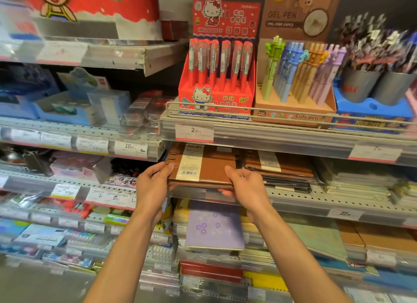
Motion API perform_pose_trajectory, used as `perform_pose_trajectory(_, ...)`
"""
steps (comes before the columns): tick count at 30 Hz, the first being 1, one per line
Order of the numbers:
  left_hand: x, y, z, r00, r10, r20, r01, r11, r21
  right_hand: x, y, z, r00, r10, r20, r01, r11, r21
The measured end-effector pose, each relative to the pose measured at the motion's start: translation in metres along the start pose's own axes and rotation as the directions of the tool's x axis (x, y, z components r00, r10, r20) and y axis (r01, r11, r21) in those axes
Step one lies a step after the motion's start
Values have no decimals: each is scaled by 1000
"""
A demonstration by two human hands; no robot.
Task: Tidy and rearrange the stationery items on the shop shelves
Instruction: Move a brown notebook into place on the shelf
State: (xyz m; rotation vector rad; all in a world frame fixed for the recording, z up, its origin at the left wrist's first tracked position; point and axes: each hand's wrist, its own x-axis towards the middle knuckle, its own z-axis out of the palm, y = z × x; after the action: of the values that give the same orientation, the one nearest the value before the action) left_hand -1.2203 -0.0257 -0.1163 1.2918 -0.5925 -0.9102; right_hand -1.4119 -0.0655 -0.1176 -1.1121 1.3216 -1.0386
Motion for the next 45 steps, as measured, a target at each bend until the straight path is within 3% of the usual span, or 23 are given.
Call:
perform_pose_trajectory(12,-22,-4,13,997,63,34,-60,995,-74,-8,-1,-24,990,-134,-53,134,991,-5)
perform_pose_trajectory(23,-37,-7,66,985,115,131,-104,991,-87,-21,-11,-82,976,-168,-142,174,984,30)
perform_pose_trajectory(35,-47,-28,127,926,150,347,-223,958,181,-11,-4,-151,960,-104,-258,109,994,2)
perform_pose_trajectory(40,-40,-38,120,895,243,375,-387,841,377,-6,5,-158,956,-89,-281,45,986,-161)
perform_pose_trajectory(45,-38,-43,106,803,285,523,-518,768,377,-12,18,-163,884,-264,-387,87,904,-418)
